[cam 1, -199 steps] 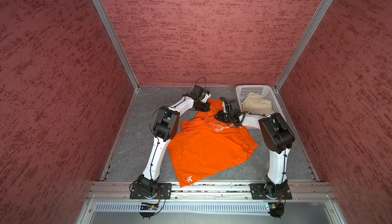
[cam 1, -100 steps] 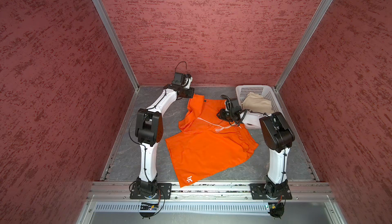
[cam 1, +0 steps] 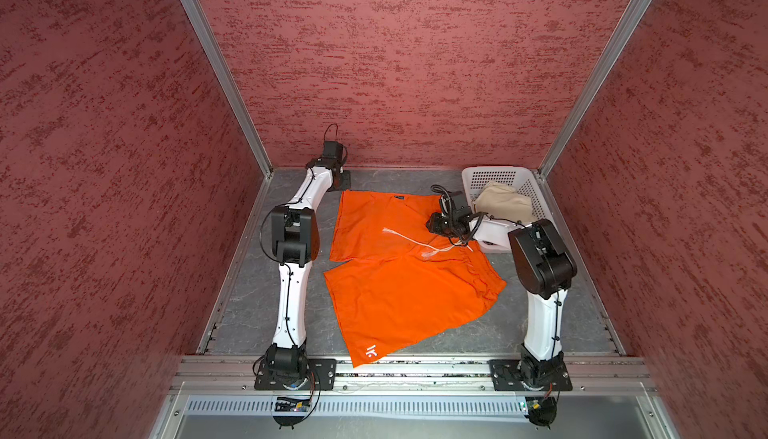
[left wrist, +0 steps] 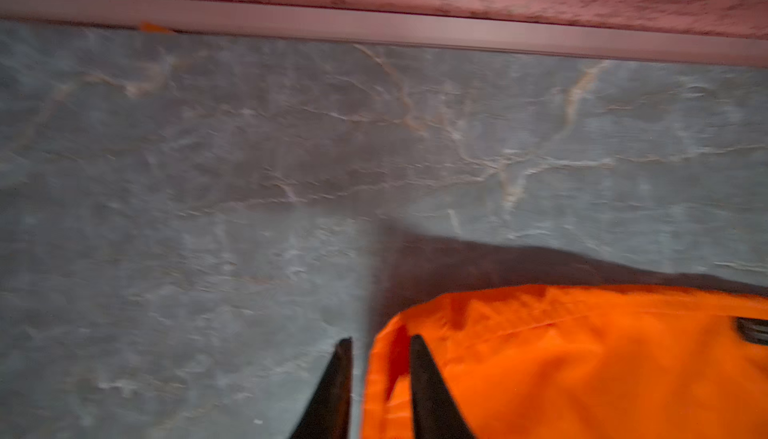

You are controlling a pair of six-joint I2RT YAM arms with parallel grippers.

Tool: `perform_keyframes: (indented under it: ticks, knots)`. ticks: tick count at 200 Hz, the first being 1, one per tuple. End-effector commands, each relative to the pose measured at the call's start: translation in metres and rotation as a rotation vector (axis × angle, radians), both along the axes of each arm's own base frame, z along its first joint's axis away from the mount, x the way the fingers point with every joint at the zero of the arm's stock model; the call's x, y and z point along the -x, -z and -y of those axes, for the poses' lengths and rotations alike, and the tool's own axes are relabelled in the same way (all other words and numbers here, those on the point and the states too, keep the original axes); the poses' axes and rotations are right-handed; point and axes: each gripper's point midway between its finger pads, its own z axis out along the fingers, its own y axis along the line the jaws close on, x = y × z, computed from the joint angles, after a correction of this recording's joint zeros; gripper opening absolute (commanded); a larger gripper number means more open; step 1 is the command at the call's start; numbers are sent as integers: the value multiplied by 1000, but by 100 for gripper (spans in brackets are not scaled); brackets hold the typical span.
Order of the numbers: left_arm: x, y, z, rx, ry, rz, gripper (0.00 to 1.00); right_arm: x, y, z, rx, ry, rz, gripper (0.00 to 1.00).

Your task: Fold and stack the shorts

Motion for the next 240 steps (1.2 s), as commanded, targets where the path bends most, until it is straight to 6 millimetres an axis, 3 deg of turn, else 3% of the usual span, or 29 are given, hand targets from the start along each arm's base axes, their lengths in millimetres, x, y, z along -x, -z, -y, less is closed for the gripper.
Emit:
perform_keyframes:
  ticks: [1,29,57,86,101,156,198,240]
  knots:
    - [15,-9,-24,-64,-82,-59,51,1,-2,7,25,15,-7,51]
    - [42,-41,-7,-6,-73,2,55,-2,-41,-1,-34,-7,74,51]
    - [93,-60,42,216,-12,39,51,18,-59,-7,-84,-47,101,49]
    - [146,-43,86,368,28,-15,41,45,-56,-12,-99,-83,78,48]
    - [162,-26,94,379,15,-39,35,59,-50,-16,-114,-104,60,48]
    - [182,48,84,361,-83,-198,21,78,-19,-18,-119,-89,-2,47]
    - [179,80,65,322,-140,-287,17,76,4,-10,-77,-18,-43,47]
    - [157,97,45,311,-159,-362,14,66,14,-16,-80,50,-47,48]
